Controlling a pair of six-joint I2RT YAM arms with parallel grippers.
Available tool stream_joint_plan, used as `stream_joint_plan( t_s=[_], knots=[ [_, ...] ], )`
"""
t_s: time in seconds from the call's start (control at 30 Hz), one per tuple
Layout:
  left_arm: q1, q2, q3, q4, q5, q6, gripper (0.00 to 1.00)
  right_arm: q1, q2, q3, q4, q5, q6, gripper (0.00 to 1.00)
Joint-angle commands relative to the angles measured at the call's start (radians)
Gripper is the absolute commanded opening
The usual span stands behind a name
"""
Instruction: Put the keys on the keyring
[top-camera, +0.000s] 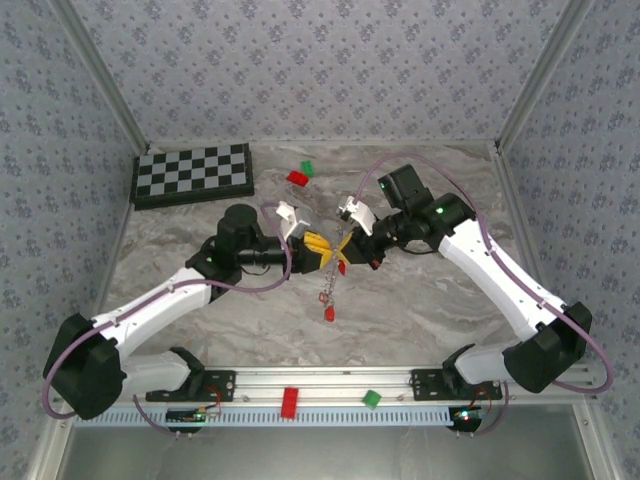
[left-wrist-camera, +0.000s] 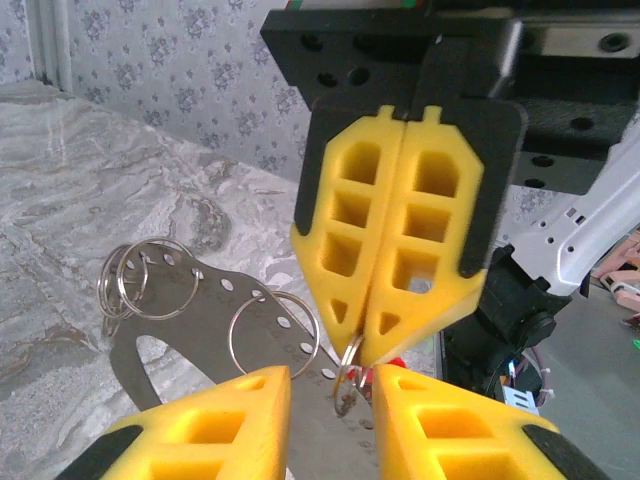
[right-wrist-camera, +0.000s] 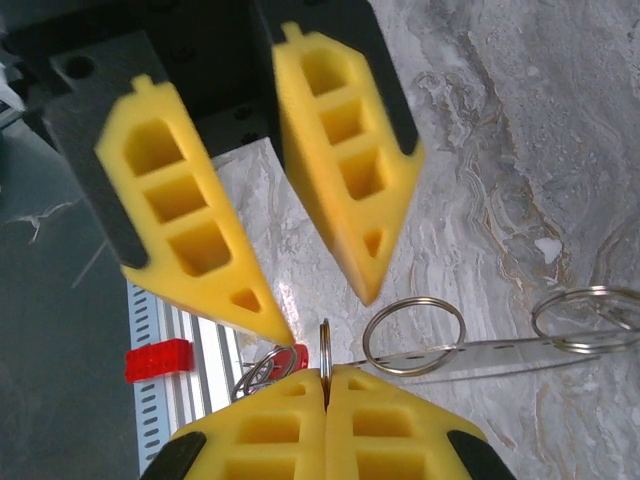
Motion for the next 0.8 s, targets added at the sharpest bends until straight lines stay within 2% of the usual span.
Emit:
stream_joint_plan(
  t_s=[0.0,0.13,0.43,0.63,0.67,0.7,0.77],
  knots=[
    [0.006,0.013,0.048,-0.015,0.04,0.025,0.27,0.011,0.005,0.041,-0.022,-0.005,-0.021,0.0],
    [0.006,0.02,0.052,-0.018,0.044,0.025,0.27,0.021,0.011,0.045,-0.031,-0.01,-0.027,0.0],
    [0.007,0.034,0.052,-0.01,0.097,0.025,0.19,0.034,0.025,0.052,-0.037,-0.011,-0.035,0.0],
    [0.003,0.049,0.059,-0.004,0.122,0.021,0.11,0.037,0.025,0.054,-0.035,-0.014,-0.035,0.0],
    [0.002,0.05,0.059,-0.004,0.126,0.022,0.08,0.038,0.025,0.053,-0.033,-0.015,-0.035,0.0],
    [0.001,0.051,0.059,-0.003,0.131,0.022,0.01,0.039,0.024,0.052,-0.034,-0.014,-0.035,0.0],
    [-0.001,0.052,0.057,-0.003,0.13,0.023,0.0,0.037,0.022,0.047,-0.029,-0.012,-0.033,0.0]
  ],
)
